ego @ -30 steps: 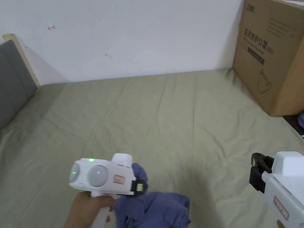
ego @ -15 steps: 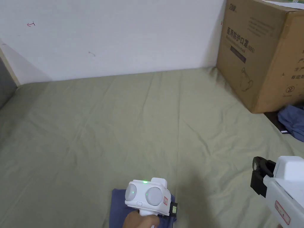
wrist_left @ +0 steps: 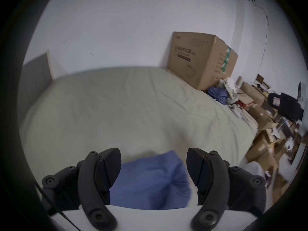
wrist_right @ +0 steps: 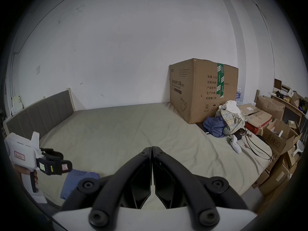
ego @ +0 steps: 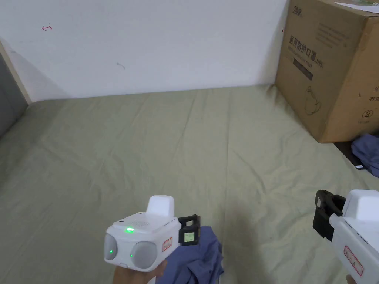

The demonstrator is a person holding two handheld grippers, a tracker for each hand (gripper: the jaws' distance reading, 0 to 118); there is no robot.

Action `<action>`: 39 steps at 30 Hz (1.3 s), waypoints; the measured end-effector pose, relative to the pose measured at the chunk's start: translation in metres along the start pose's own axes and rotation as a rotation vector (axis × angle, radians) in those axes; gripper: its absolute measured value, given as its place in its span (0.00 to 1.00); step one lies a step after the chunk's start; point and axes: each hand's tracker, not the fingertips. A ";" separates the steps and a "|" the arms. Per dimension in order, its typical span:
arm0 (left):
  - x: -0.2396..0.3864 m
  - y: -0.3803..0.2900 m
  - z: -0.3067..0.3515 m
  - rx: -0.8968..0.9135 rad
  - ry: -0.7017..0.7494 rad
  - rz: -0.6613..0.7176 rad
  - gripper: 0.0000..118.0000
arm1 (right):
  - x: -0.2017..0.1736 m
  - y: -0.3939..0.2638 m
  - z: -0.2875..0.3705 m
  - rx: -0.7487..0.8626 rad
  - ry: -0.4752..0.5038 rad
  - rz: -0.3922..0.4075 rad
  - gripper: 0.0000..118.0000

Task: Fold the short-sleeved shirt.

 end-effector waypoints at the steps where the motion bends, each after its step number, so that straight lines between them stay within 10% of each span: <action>1: -0.005 -0.004 0.000 0.011 0.028 -0.025 0.73 | -0.001 0.000 0.000 -0.001 0.003 0.001 0.00; 4: -0.016 -0.022 -0.004 0.045 0.101 -0.057 0.67 | -0.004 -0.002 -0.001 -0.006 0.010 0.001 0.00; 8: -0.026 -0.046 -0.018 0.049 0.082 -0.023 0.01 | -0.004 -0.005 -0.003 -0.017 0.015 0.010 0.00; 39: 0.080 -0.119 -0.103 -0.141 -0.088 -0.139 0.00 | 0.027 -0.026 -0.016 -0.092 -0.049 -0.011 0.00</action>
